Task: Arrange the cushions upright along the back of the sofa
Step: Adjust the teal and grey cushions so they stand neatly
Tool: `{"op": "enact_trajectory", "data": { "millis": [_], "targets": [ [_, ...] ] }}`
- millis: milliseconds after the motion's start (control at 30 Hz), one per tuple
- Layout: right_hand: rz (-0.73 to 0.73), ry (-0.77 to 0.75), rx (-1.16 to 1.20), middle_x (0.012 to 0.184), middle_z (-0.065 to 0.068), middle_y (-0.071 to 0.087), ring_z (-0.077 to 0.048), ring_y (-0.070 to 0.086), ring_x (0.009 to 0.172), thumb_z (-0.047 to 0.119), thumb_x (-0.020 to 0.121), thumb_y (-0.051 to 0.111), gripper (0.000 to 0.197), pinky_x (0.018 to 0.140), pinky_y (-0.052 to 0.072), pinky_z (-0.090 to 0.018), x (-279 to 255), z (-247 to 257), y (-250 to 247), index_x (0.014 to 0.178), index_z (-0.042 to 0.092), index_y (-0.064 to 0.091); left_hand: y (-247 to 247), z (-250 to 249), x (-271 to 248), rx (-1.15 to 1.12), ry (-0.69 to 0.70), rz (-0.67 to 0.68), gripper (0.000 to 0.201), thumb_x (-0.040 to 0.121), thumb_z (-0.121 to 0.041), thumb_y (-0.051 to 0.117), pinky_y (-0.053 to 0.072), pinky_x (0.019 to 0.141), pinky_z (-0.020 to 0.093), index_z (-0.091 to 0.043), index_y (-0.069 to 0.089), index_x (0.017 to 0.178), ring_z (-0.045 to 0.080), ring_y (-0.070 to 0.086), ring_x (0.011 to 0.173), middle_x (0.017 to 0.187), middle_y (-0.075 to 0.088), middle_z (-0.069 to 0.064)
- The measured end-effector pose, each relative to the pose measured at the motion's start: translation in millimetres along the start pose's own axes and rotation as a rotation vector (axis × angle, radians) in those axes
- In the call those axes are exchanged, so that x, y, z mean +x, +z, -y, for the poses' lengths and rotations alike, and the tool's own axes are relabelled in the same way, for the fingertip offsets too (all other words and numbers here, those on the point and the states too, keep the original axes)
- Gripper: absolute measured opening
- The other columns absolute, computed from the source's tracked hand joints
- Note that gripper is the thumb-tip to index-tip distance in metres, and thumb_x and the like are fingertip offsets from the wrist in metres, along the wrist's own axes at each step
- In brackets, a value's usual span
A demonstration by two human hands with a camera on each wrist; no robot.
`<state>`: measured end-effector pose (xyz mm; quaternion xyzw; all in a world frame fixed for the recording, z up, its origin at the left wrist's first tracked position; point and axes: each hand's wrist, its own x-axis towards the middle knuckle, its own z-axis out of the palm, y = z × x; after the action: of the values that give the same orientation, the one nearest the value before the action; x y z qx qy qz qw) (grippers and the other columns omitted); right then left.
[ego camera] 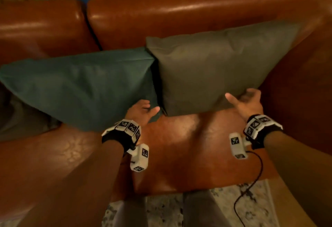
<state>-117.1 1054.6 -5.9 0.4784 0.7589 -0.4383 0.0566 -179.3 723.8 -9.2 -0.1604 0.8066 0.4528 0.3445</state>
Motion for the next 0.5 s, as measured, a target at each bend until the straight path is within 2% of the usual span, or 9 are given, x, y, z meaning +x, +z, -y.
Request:
{"op": "enact_trajectory", "data": {
  "millis": [67,133,167,200,233,300,367,433,500],
  "targets": [
    [-0.008,-0.009,0.07,0.123,-0.001,0.059,-0.028,0.062,0.123,0.047,0.07,0.085,0.093,0.097,0.051,-0.036,36,10,-21,0.144,0.02,0.035,23,-27,5,-0.061,-0.024,0.005,0.074,0.077,-0.036,0.073,0.044,0.105,0.048,-0.016,0.038,0.14,0.025,0.052,0.126,0.141,0.051,0.01],
    [0.01,-0.038,0.134,0.125,0.005,0.054,-0.027,0.06,0.126,0.057,0.057,0.088,0.115,0.101,0.054,-0.046,62,18,-38,0.15,0.027,0.028,39,-47,11,-0.168,-0.03,0.013,0.092,0.076,-0.035,0.074,0.042,0.106,0.053,-0.027,0.02,0.149,0.028,0.041,0.136,0.152,0.036,0.008],
    [0.034,-0.057,0.144,0.131,0.005,0.055,-0.025,0.059,0.128,0.065,0.048,0.089,0.128,0.104,0.052,-0.048,74,18,-44,0.153,0.03,0.025,45,-54,16,-0.216,-0.037,0.004,0.098,0.072,-0.038,0.076,0.041,0.106,0.056,-0.033,0.015,0.149,0.03,0.038,0.138,0.154,0.032,0.006],
    [0.069,-0.084,0.142,0.14,0.003,0.055,-0.023,0.056,0.131,0.068,0.042,0.089,0.136,0.107,0.05,-0.048,83,18,-50,0.154,0.031,0.022,50,-62,19,-0.272,-0.054,0.004,0.101,0.068,-0.042,0.077,0.04,0.104,0.059,-0.038,0.015,0.148,0.032,0.037,0.138,0.155,0.032,0.004],
    [0.112,-0.11,0.132,0.147,0.0,0.053,-0.021,0.054,0.134,0.065,0.044,0.09,0.135,0.111,0.047,-0.046,91,18,-56,0.155,0.03,0.021,55,-70,21,-0.341,-0.065,-0.001,0.097,0.068,-0.043,0.077,0.04,0.102,0.061,-0.041,0.019,0.146,0.034,0.038,0.137,0.154,0.033,0.003],
    [0.184,-0.159,0.134,0.153,-0.002,0.048,-0.016,0.05,0.134,0.052,0.053,0.092,0.128,0.116,0.043,-0.044,105,19,-64,0.156,0.029,0.02,68,-86,23,-0.488,-0.091,-0.022,0.078,0.077,-0.037,0.072,0.043,0.092,0.059,-0.04,0.028,0.141,0.033,0.04,0.132,0.151,0.037,0.0],
    [0.228,-0.18,0.168,0.154,-0.001,0.047,-0.014,0.048,0.135,0.059,0.039,0.093,0.14,0.116,0.042,-0.045,115,20,-72,0.155,0.031,0.021,84,-100,24,-0.6,-0.073,-0.045,0.067,0.082,-0.031,0.068,0.048,0.086,0.056,-0.037,0.034,0.139,0.029,0.044,0.124,0.143,0.044,-0.001],
    [0.249,-0.174,0.216,0.153,0.003,0.046,-0.015,0.048,0.138,0.067,0.026,0.091,0.15,0.114,0.044,-0.049,126,16,-83,0.155,0.032,0.021,103,-109,28,-0.644,-0.013,-0.076,0.063,0.082,-0.026,0.068,0.046,0.095,0.061,-0.031,0.04,0.139,0.027,0.05,0.119,0.13,0.053,-0.002],
    [0.25,-0.16,0.227,0.145,0.01,0.047,-0.014,0.048,0.136,0.066,0.025,0.092,0.15,0.112,0.045,-0.053,136,10,-98,0.154,0.035,0.022,126,-119,30,-0.631,0.028,-0.065,0.063,0.082,-0.025,0.07,0.044,0.1,0.058,-0.027,0.042,0.138,0.024,0.053,0.117,0.122,0.057,-0.004]
  ]
}}
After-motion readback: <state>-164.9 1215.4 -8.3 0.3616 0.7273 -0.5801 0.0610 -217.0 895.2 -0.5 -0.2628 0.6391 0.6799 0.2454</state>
